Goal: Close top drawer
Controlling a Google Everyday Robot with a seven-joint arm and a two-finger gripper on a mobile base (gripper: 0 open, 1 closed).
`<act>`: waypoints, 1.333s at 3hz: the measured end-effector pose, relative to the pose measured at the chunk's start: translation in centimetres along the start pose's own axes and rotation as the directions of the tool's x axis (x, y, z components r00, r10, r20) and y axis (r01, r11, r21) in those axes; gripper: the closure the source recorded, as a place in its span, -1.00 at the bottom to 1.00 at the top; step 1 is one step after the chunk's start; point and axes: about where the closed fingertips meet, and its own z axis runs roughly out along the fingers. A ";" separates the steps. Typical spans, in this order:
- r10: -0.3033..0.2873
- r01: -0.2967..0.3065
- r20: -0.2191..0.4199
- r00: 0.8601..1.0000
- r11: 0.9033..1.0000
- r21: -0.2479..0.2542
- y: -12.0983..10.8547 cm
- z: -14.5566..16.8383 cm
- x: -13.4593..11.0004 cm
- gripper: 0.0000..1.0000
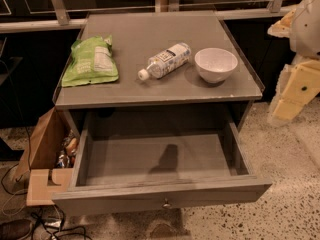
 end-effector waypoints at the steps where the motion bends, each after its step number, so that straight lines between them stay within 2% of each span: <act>1: 0.000 0.000 0.000 1.000 1.000 0.000 0.0 0.0 0.0 -1.00; 2: 0.000 0.000 0.000 1.000 1.000 0.000 0.0 0.0 0.0 -0.62; 4: 0.000 0.000 0.000 1.000 1.000 0.000 0.0 0.0 0.0 0.31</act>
Offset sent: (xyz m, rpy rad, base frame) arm 0.0000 0.0000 0.0000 0.0000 0.0000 0.0000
